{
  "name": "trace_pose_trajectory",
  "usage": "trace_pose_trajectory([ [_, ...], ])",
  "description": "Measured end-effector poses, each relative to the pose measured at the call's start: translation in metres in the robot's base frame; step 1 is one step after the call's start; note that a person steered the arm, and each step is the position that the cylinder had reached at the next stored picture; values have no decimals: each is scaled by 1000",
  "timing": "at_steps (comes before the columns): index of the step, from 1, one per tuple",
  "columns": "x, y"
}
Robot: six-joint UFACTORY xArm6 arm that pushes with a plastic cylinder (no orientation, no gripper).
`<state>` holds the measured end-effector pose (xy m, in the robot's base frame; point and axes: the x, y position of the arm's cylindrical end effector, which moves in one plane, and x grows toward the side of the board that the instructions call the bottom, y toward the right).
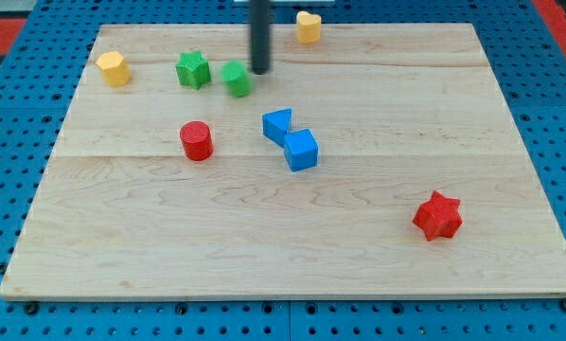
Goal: Push the yellow heart closer to the green star
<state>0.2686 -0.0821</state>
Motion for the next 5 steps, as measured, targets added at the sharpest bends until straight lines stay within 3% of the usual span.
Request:
trace_pose_trajectory([
  [1,-71,-2],
  [2,-77,6],
  [3,-76,77],
  [4,-75,91],
  [5,-45,140],
])
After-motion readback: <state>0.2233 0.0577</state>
